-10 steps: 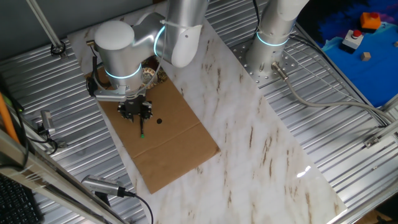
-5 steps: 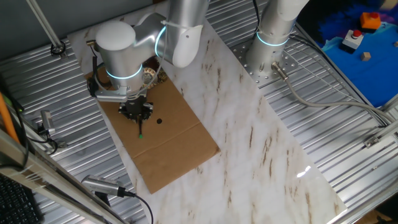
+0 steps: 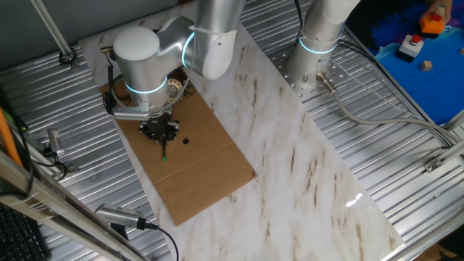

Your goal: Dial a number on an old rotary phone

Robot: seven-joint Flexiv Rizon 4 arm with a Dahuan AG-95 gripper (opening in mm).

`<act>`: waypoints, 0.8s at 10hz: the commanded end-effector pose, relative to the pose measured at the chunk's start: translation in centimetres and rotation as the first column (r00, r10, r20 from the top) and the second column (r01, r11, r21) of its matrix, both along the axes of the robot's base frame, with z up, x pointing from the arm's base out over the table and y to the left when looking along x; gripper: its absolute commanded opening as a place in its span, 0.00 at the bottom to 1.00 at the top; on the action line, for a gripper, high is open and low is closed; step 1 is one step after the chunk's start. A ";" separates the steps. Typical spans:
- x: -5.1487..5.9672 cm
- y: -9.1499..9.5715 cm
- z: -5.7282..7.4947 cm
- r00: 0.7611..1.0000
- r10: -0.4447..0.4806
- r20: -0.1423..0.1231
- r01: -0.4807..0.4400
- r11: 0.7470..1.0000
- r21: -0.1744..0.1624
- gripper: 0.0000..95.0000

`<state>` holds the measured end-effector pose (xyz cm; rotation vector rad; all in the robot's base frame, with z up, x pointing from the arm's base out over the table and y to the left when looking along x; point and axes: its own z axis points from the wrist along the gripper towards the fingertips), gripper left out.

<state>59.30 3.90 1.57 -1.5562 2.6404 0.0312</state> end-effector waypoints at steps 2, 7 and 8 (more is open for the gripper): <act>0.0 0.0 -0.1 1.000 0.000 0.002 0.000 1.000 0.000 0.20; -0.1 0.4 -0.2 1.000 -0.018 0.005 0.018 1.000 -0.003 0.00; -0.2 0.4 -0.2 1.000 -0.023 0.004 0.023 1.000 -0.001 0.00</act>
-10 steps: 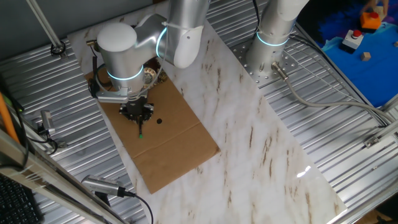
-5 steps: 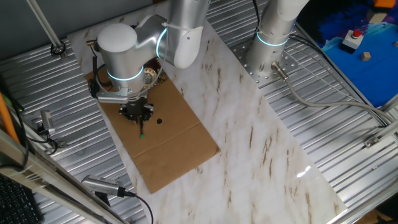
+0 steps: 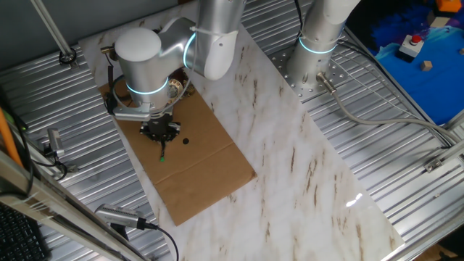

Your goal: Dial a number on an old rotary phone

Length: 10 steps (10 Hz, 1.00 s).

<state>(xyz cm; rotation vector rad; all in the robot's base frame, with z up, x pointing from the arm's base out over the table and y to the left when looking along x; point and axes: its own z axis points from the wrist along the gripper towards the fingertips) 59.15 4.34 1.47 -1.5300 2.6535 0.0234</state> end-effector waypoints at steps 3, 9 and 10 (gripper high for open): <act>-0.1 0.1 0.3 1.000 0.008 -0.002 -0.008 1.000 0.006 0.00; 0.2 -3.1 3.2 0.999 0.041 -0.011 -0.040 0.998 0.050 0.00; 0.2 -3.6 3.5 0.999 0.042 -0.013 -0.042 0.998 0.051 0.00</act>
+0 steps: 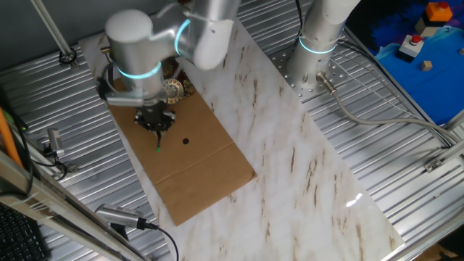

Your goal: Dial a number on an old rotary phone

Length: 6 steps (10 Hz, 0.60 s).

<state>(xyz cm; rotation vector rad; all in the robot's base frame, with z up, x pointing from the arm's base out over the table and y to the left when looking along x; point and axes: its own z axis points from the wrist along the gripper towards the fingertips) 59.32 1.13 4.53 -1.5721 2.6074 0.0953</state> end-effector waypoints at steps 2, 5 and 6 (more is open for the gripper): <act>0.1 -1.3 1.0 1.000 0.003 -0.008 -0.003 1.000 0.003 0.00; -0.3 -1.8 2.3 1.000 -0.017 -0.019 0.017 1.000 0.005 0.00; -0.4 -1.6 2.7 0.999 -0.022 -0.023 0.022 1.000 0.002 0.00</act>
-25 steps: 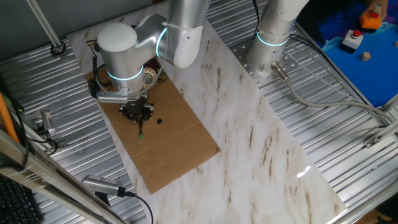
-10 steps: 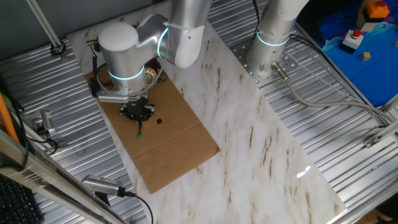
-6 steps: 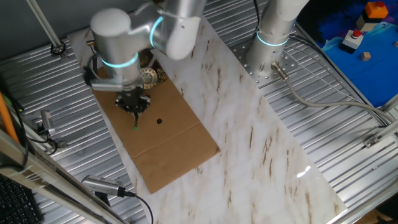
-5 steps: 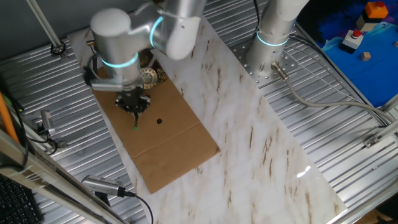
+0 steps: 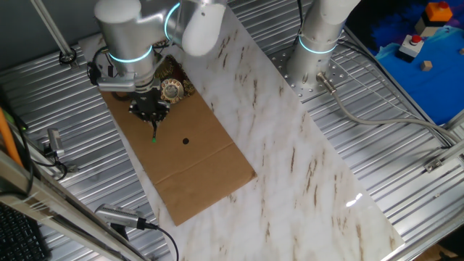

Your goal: Dial a number on an old rotary phone

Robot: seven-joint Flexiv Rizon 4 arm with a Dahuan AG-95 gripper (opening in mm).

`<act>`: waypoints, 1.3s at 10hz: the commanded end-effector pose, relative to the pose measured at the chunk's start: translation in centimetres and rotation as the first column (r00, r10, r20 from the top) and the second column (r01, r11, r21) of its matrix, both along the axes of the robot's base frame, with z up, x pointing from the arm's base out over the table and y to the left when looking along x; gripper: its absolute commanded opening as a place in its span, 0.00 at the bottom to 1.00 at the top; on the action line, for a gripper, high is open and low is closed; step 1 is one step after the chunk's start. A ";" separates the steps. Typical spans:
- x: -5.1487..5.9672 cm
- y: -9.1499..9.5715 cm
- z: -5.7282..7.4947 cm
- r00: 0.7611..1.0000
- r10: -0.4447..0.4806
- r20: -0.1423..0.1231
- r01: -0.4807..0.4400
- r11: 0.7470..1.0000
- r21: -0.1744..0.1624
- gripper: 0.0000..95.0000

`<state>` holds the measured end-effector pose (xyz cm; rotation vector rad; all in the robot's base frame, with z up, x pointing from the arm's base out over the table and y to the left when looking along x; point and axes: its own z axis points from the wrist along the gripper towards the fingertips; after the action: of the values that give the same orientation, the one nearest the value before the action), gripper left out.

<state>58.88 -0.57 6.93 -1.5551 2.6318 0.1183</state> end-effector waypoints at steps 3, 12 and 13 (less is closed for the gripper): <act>-1.0 0.7 2.0 1.000 0.003 -0.005 -0.003 1.000 -0.011 0.00; -1.7 1.0 3.0 0.991 -0.054 -0.122 0.032 0.984 -0.176 0.00; -1.7 1.0 3.0 0.991 -0.053 -0.119 0.030 0.981 -0.193 0.00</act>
<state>57.39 0.54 9.95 -1.5898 2.8401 0.0076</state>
